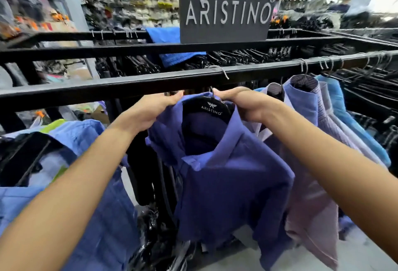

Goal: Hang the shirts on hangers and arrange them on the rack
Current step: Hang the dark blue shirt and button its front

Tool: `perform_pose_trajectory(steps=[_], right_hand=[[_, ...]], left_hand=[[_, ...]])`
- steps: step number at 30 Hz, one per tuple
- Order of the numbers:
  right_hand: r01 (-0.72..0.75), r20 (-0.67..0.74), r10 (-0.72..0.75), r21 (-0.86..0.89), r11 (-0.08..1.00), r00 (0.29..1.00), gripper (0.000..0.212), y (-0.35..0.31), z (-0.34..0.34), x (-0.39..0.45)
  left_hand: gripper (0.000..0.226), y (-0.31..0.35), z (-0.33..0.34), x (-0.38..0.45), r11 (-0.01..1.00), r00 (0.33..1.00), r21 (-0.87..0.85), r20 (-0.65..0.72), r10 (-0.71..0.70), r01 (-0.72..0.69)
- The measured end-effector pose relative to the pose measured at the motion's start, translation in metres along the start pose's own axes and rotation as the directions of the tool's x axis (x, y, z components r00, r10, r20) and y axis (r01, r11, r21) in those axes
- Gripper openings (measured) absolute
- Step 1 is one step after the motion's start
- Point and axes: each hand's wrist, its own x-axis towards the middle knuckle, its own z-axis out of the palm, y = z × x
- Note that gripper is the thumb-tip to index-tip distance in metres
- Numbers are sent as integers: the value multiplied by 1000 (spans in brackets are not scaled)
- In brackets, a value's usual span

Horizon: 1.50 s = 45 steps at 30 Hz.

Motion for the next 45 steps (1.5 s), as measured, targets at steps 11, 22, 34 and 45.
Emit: perform_pose_trajectory(steps=[11, 22, 34, 45], right_hand=[[131, -89, -153, -207, 969, 984, 14, 8, 0, -1], [372, 37, -437, -594, 713, 899, 22, 2, 1, -42], [497, 196, -714, -835, 239, 673, 22, 10, 5, -71], [280, 309, -556, -950, -139, 772, 25, 13, 1, -66]], left_hand=[[16, -5, -13, 1, 896, 988, 417, 82, 130, -153], [27, -10, 34, -16, 644, 941, 729, -1, 340, -232], [21, -39, 46, -28, 445, 998, 895, -21, 57, -7], [16, 11, 34, -31, 580, 904, 765, 7, 427, -280]])
